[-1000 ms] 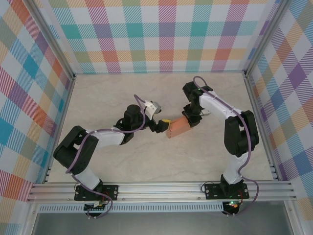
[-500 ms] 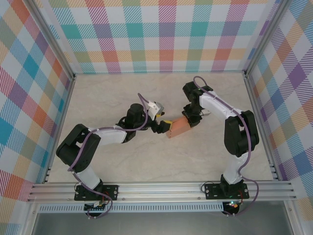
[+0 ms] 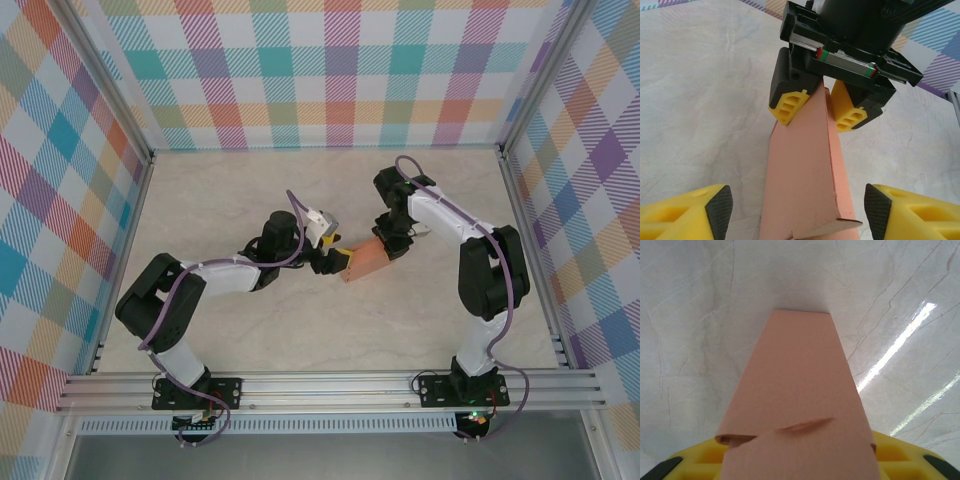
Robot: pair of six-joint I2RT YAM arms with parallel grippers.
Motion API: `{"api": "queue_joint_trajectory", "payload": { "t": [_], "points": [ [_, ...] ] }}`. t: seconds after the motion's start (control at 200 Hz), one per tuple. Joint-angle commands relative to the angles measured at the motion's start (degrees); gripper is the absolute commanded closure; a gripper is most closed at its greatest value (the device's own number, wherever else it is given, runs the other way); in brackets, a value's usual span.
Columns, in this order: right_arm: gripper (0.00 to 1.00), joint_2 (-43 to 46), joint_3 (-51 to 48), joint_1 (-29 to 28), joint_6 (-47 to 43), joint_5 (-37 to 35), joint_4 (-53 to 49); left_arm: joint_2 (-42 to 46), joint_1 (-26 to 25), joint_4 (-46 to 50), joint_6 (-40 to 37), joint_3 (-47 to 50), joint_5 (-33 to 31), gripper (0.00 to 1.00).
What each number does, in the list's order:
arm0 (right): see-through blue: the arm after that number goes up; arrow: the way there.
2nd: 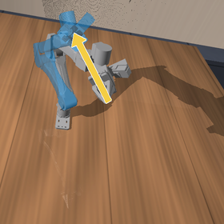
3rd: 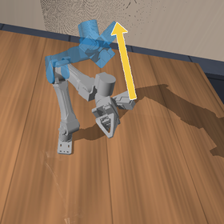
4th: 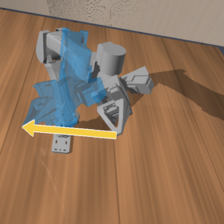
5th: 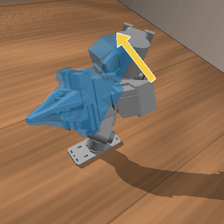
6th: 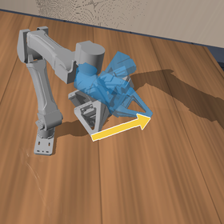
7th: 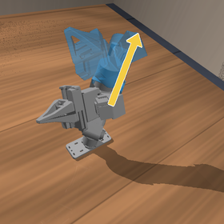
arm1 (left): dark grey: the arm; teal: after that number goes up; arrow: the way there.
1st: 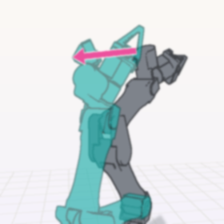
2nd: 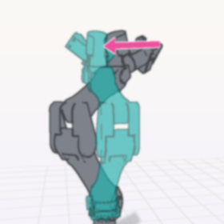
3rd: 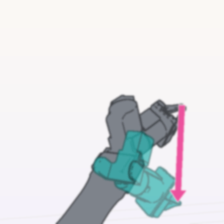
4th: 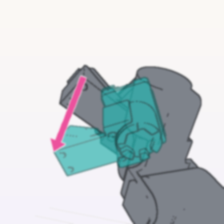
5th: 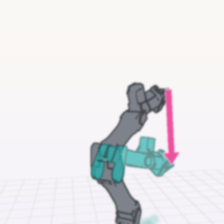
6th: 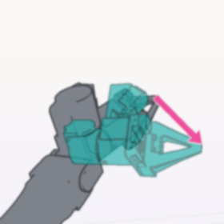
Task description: Fold the paper box
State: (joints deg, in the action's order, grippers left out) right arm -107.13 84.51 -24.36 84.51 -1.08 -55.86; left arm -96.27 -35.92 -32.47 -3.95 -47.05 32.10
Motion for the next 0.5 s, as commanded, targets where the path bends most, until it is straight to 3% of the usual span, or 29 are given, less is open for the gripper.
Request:
{"api": "queue_joint_trajectory", "payload": {
  "t": [0.0,0.495],
  "points": [
    [0.68,-6.2,-3.1,-0.6,-1.0,3.1,1.3,0.3,-0.6,1.1,-0.9,-0.9,1.5,0.3],
    [0.68,-6.4,-3.0,-0.6,-0.9,2.9,1.1,0.5,-0.8,-0.2,2.8,-1.3,3.1,0.36]
  ]
}}
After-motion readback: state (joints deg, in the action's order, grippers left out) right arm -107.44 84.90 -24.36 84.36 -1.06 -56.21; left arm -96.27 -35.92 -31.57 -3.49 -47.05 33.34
